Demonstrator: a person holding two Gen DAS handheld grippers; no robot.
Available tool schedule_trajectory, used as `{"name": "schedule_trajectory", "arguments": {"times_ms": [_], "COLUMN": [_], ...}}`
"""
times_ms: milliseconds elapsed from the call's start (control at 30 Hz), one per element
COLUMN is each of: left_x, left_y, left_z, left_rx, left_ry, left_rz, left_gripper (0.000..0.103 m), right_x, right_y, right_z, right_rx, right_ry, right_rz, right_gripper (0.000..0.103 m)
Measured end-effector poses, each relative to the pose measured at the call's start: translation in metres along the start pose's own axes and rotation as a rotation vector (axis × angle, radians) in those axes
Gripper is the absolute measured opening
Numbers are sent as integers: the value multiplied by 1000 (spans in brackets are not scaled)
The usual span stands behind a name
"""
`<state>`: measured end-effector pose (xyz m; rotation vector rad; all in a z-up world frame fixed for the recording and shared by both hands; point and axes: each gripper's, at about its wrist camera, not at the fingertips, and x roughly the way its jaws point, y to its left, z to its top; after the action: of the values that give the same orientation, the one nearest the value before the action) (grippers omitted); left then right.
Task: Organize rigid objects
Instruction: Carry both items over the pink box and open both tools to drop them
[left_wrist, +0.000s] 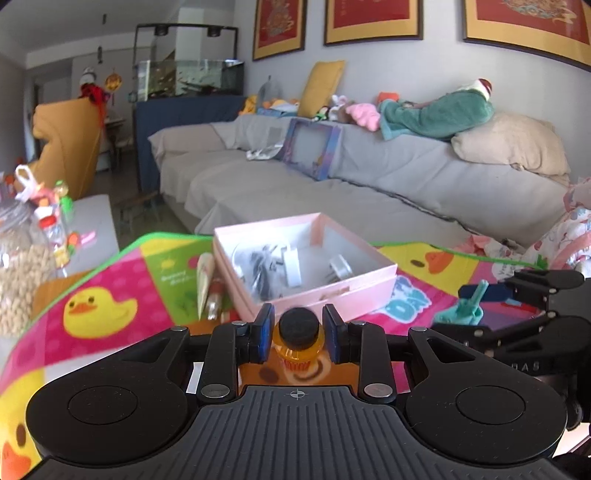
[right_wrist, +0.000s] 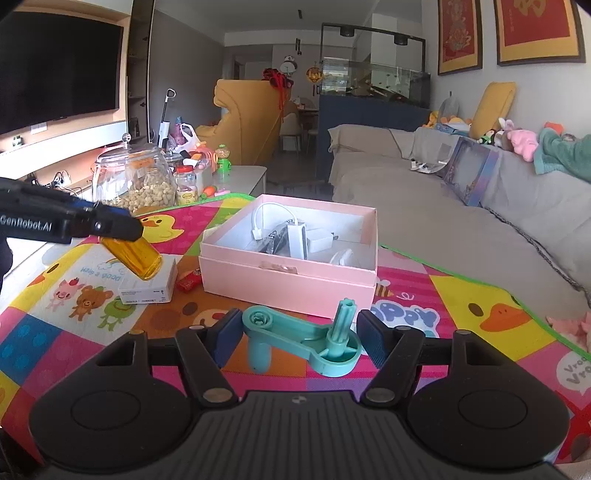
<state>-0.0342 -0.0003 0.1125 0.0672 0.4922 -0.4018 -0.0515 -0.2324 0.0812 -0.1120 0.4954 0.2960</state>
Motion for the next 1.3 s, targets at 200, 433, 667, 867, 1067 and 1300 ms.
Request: {"name": "schedule_trajectory", "arguments": {"times_ms": [200, 433, 667, 867, 1067, 1300], "left_x": [19, 72, 99, 67, 42, 20], "left_y": [-4, 0, 17, 47, 65, 94], "left_z": [26, 78, 63, 9, -32, -64], "left_rx": [5, -72, -180, -268, -282, -347], "left_ry": [-33, -123, -90, -47, 37, 68], "left_rz": [-32, -113, -115, -35, 22, 83], "left_gripper": [32, 32, 29, 29, 29, 29], "right_x": [-2, 1, 9, 18, 51, 103], "right_y": [-2, -5, -16, -22, -33, -33], "right_z": [1, 0, -6, 13, 83, 127], "right_rx": [5, 4, 29, 60, 115, 109], "right_ry": [-20, -23, 6, -19, -85, -5], "right_rz": [1, -19, -42, -49, 20, 35], "right_gripper": [68, 68, 68, 68, 68, 75]}}
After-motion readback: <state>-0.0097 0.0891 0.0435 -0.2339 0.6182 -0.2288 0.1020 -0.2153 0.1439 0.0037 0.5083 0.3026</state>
